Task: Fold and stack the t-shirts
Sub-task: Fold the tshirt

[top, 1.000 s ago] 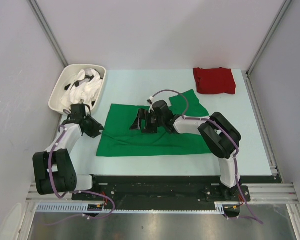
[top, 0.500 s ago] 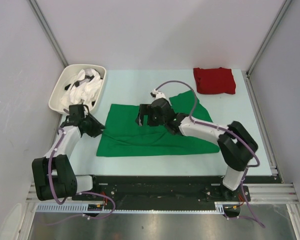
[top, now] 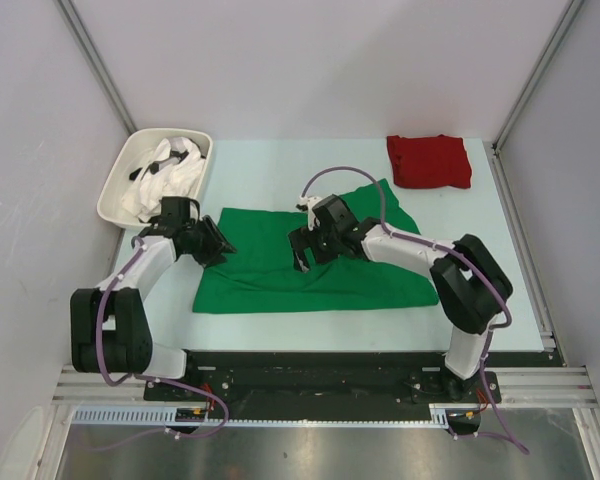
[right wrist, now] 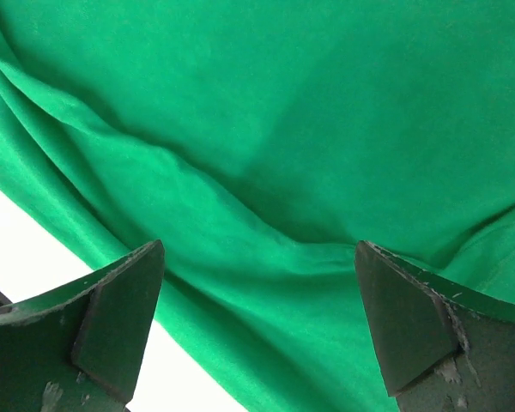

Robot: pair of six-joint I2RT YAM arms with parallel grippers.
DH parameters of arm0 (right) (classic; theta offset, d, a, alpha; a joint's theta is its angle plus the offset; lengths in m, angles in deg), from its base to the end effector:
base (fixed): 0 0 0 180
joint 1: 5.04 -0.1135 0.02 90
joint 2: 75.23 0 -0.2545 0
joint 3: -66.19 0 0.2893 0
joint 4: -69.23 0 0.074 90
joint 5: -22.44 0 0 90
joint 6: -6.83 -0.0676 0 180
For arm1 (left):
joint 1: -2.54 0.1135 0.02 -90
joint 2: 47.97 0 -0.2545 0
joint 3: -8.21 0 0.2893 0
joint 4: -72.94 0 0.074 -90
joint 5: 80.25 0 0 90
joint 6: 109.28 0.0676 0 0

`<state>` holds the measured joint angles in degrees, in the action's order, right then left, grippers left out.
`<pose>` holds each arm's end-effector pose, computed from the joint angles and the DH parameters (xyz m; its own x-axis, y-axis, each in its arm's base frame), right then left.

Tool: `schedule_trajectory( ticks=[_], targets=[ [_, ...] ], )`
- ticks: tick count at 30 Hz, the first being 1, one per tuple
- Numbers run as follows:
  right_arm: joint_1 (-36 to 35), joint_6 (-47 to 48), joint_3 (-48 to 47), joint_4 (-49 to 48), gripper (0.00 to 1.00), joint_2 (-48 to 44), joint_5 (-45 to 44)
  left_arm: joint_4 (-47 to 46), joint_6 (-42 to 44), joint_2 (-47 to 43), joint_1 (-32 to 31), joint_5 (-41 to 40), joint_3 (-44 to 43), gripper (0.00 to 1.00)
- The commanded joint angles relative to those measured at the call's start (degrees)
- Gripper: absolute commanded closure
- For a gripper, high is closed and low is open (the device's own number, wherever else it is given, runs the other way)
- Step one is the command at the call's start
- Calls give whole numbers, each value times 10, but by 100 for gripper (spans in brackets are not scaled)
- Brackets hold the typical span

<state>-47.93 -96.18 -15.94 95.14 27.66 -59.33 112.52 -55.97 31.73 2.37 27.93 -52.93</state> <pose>0.3187 0.3093 0.1565 -0.6871 -0.3342 -0.6451 -0.6064 0.7528 0.2559 0.3216 -0.0220 0.1544 -0.7811 -0.5653 -0.2649 -0.3731 0.7630 -0.5279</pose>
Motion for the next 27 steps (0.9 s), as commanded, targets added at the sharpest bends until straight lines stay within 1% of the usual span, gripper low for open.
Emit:
schedule_trajectory(
  ticks=[1, 7, 10, 13, 20, 22, 23, 25, 27],
  targets=[
    [-3, 85, -51, 32, 4, 37, 46, -5, 28, 12, -9, 6, -26, 53],
    [-8, 113, -82, 25, 4, 78, 71, -7, 39, 14, -9, 5, -22, 52],
    [-11, 123, -100, 36, 8, 100, 85, -7, 42, 19, -9, 6, -22, 52],
    [-19, 128, -107, 50, 15, 110, 94, -7, 44, 21, -9, 5, -22, 52],
    [-30, 147, -112, 70, 21, 123, 105, -9, 46, 26, -8, 9, -21, 52],
    [-32, 145, -112, 71, 26, 126, 101, -11, 45, 25, -9, 9, -20, 52],
    [-32, 145, -112, 72, 33, 127, 101, -11, 45, 26, -9, 11, -20, 52],
    [-33, 144, -114, 71, 42, 126, 96, -11, 45, 27, -9, 12, -22, 52],
    [-33, 142, -115, 71, 44, 126, 89, -9, 45, 28, -9, 13, -23, 52]
  ],
)
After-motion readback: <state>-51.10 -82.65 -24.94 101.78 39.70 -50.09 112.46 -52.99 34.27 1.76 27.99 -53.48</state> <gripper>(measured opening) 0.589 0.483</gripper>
